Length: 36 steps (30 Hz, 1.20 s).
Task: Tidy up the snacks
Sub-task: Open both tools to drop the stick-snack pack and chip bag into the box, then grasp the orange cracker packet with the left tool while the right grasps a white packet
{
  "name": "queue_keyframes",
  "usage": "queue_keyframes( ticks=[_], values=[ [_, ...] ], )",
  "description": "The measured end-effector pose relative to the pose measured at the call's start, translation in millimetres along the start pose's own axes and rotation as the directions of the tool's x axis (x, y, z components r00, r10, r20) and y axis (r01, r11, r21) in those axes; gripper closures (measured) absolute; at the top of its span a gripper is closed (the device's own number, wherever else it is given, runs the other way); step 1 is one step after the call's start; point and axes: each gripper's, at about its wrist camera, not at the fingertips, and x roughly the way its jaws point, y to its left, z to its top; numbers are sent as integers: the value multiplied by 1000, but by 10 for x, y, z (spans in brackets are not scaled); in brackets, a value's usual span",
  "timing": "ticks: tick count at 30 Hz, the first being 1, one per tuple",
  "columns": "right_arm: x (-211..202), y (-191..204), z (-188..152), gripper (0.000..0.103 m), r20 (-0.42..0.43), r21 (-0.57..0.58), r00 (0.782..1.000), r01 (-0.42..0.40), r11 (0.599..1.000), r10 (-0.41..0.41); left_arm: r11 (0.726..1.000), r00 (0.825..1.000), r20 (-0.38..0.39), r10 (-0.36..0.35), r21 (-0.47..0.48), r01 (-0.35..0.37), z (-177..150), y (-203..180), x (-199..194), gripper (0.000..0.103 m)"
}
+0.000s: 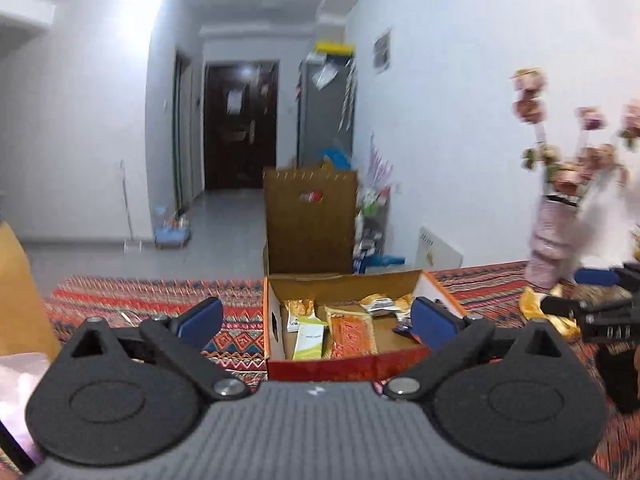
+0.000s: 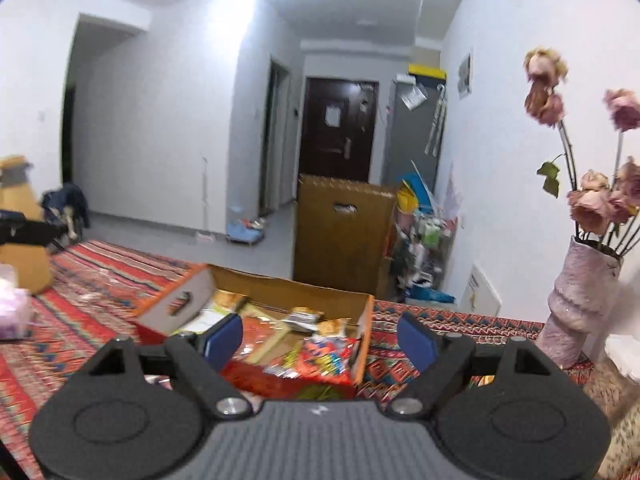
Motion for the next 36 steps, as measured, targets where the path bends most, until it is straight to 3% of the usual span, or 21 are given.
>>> queue_keyframes(
  ticks=[4,9,13,16,19,25,30,33,36],
  values=[
    [-630,184,-265,10,51,-10,997,-50,999,50,999,995,100,-4,44,0,-410,-153,-721,0],
    [-1259,430,-666,1,86,-50,993,-76,996,80,999,993,116,-11,46,6,-948,-297,-1327,0],
    [-1536,628,-1128,1,72,-103,997,9,995,-1,1000,999,28,17,-1,-17,-1384,-333,-1536,0],
    [-1639,687,-1483,1,14,-50,1000,28,998,-27,999,999,-54,1,-46,-4,-1653,-347,-1584,0],
    [-1642,694,-1789,1,-66,57,998,4,998,0,999,993,-120,-12,-45,6,-1863,-410,-1568,0],
    [-1583,793,-2133,1,-156,47,987,28,999,-21,999,982,-188,-16,-36,10,-1998,-519,-1430,0],
    [-1507,737,-2116,4,-152,54,988,23,998,-15,999,975,-222,-30,-37,22,-1984,-599,-1057,0],
    [-1457,680,-2074,15,-125,66,992,24,998,-16,999,971,-238,-35,-43,26,-1940,-634,-709,2],
    [-1418,597,-2024,21,-91,93,996,30,995,-22,999,971,-234,-50,-26,45,-1869,-678,-343,13]
  ],
)
